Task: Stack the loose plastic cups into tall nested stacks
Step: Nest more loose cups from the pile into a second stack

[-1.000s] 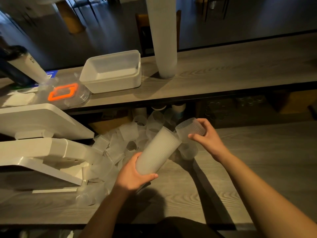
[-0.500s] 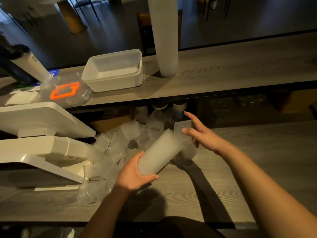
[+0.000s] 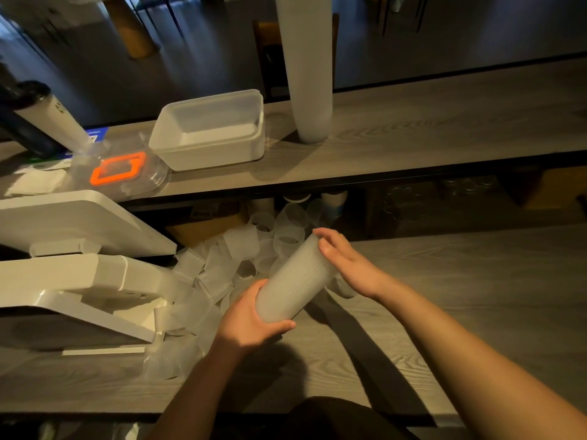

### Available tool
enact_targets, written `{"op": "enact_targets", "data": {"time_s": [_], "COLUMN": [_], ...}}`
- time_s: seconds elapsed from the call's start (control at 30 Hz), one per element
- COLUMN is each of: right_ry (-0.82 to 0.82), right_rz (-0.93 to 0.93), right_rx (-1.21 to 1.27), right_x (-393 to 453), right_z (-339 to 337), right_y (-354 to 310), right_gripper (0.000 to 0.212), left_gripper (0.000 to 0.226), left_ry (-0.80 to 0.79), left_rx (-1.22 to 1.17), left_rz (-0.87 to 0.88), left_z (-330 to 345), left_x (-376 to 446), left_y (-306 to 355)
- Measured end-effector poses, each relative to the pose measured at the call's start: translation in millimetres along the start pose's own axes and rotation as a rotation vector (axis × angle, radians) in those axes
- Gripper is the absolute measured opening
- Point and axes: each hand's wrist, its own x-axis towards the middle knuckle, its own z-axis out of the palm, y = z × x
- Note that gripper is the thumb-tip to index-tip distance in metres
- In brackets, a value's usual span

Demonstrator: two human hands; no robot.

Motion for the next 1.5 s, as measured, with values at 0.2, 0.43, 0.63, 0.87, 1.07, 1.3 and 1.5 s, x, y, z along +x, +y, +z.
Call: {"op": "enact_targets", "data": {"time_s": [0.2,0.43,0.63,0.87,1.07,1.3,1.5], "right_ry": [0.182,0.464,0.266,0.340,0.448,0.501,0.317], "right_rz": [0.021,0.237,0.362,0.341,0.242,0.125,0.031], "right_rx": [0.090,0.029,-0.075,-0.052,0.210,0.444,0.358], "right_x": [16,26,19,13,4,-7,-9], "right_z": [-1,-14,-6,-6,-18,-37,-37], "right_y": [26,102,138,139,117,71,39], "right_gripper": [0.058,0.088,0.107,0.084,0.089,0.076,0.066], "left_gripper": [0.088,0.089,0.089,0.094,0.095,0.090,0.093], "left_ry": [0.002,0.015,0.032,0.046,0.047,0.043,0.033], "left_rx": [-0.051,-0.068,-0.095,-0.076,-0.084,-0.050,-0.010], "left_rz": [-0.053,-0.071,-0.070,-0.094,-0.113,-0.079,-0.044], "left_z": [-2,-3,-2,-2,-1,-1,-1], "left_x": [3,7,6,5,4,-2,-5], "left_y": [-3,-4,-9,-10,-7,-6,-5]}}
